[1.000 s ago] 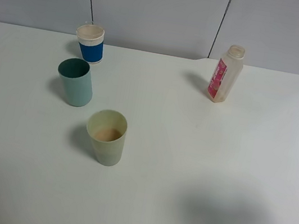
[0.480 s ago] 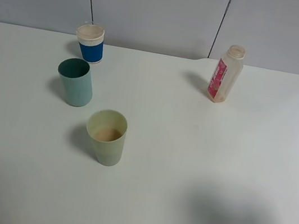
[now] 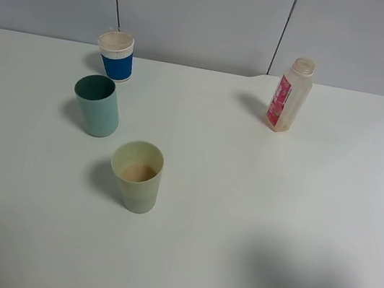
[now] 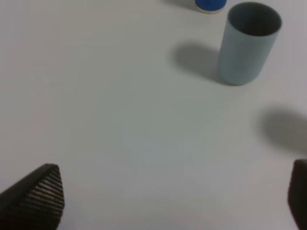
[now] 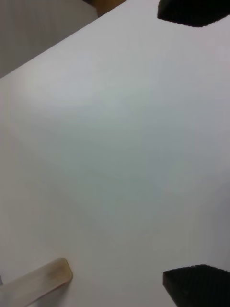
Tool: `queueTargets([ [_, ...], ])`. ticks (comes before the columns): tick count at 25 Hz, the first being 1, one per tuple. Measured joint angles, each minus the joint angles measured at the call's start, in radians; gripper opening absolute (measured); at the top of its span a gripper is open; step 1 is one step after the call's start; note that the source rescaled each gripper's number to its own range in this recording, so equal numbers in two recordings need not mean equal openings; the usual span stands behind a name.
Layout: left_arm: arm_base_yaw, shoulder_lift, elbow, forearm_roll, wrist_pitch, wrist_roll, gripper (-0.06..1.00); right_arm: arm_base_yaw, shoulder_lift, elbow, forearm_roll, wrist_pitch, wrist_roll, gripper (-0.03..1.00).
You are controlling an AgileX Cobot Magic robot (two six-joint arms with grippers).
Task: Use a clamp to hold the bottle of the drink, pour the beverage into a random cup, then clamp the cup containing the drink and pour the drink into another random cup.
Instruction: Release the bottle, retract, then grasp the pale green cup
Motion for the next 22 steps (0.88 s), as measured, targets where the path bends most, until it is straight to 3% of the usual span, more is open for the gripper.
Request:
queueTargets([
  [22, 0.000, 0.000, 0.000, 0.000, 0.001, 0.000, 0.95, 0.000, 0.000, 0.000, 0.000, 0.000, 0.000, 0.99],
])
